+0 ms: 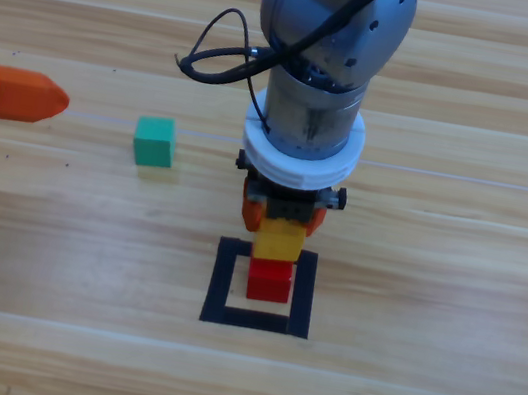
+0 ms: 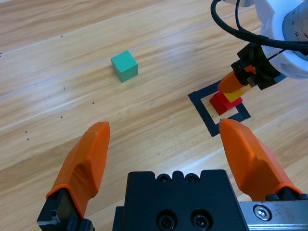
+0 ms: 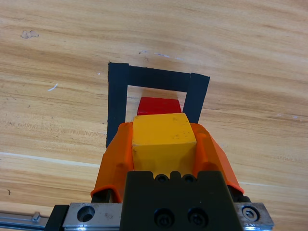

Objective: Stack the blocks in the rectangular block: red at the bottom, yellow in the middle, green on top

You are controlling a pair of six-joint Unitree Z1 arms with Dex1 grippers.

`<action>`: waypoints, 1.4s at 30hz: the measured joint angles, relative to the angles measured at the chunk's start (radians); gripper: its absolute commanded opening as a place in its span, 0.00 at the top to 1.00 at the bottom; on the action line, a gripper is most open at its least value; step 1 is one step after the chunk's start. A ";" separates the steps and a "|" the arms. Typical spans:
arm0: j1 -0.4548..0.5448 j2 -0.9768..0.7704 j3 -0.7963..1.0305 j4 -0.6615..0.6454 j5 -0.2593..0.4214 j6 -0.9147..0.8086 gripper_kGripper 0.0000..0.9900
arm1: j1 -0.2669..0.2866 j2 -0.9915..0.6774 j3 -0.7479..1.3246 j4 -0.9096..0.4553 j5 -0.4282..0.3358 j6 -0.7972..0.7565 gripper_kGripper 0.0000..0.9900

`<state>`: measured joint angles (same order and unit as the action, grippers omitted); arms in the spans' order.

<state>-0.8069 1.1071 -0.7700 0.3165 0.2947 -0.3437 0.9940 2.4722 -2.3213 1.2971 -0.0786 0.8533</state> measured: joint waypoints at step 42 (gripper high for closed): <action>0.012 0.000 0.003 0.000 0.000 0.000 0.02 | 0.015 0.011 -0.007 0.012 -0.020 0.017 0.88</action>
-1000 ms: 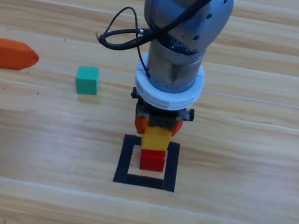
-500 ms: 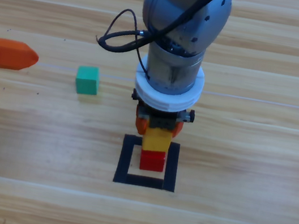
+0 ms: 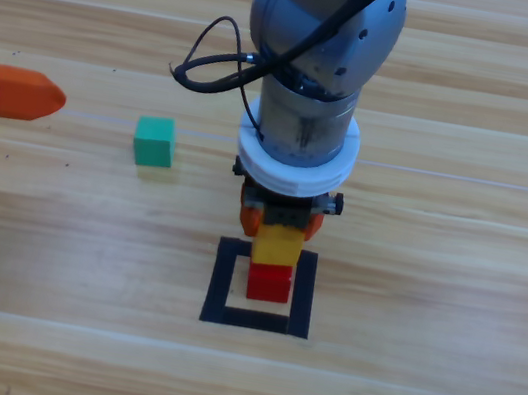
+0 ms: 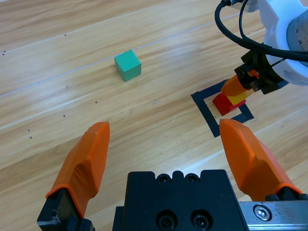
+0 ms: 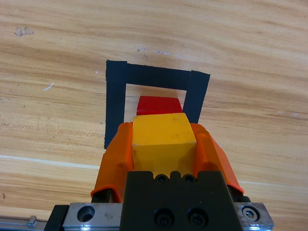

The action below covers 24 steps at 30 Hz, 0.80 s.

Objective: Stack the blocks in the rectangular block: red at the bottom, yellow in the middle, green on top

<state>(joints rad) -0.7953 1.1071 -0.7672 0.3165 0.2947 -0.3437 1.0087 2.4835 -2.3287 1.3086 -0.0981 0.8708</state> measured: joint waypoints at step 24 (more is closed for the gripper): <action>0.002 0.002 0.000 0.000 0.000 0.000 0.02 | 0.001 0.045 -0.034 0.006 0.000 0.000 0.00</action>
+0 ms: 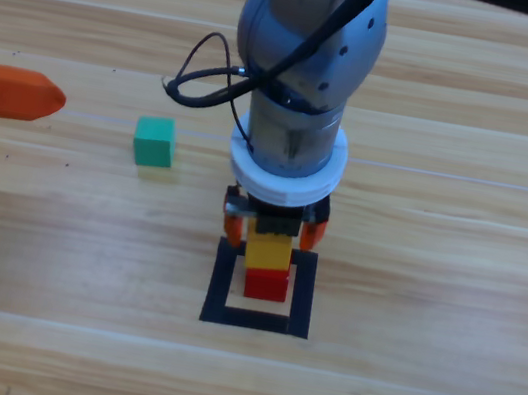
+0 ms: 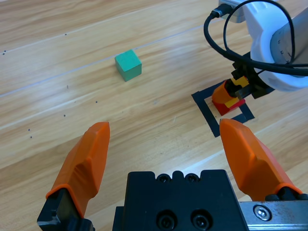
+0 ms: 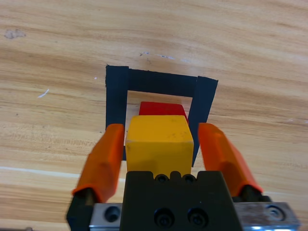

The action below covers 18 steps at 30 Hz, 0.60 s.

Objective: Stack the blocks in the rectangular block: red at the bottom, yellow in the middle, green on top

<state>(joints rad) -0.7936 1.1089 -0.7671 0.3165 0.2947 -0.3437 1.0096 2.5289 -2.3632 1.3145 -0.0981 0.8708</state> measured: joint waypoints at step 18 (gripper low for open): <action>0.024 0.006 -0.005 -0.020 0.000 -0.025 0.02 | 0.018 -0.072 -0.042 0.003 -0.092 -0.052 0.00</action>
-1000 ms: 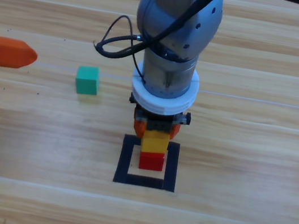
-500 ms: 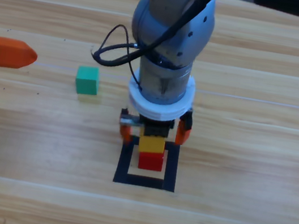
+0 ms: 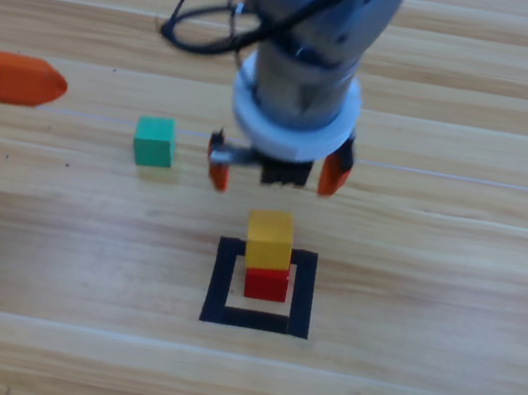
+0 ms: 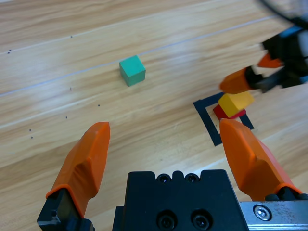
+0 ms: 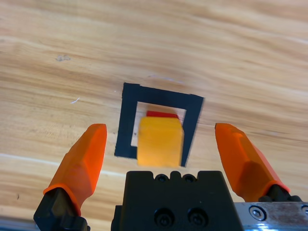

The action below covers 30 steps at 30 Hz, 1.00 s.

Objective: Stack the blocks in the rectangular block: red at the bottom, yellow in the middle, green on top

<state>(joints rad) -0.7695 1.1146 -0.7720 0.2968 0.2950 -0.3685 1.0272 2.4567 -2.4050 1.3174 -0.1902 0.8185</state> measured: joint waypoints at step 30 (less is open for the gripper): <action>0.321 0.949 -0.766 0.361 -0.332 -0.184 0.00 | -0.044 -0.677 0.924 -0.562 0.034 -0.208 0.00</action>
<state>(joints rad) -0.4486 2.0639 -1.5377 0.6575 -0.0367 -0.5525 0.9833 1.7794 -1.4808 0.7558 -0.1561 0.6101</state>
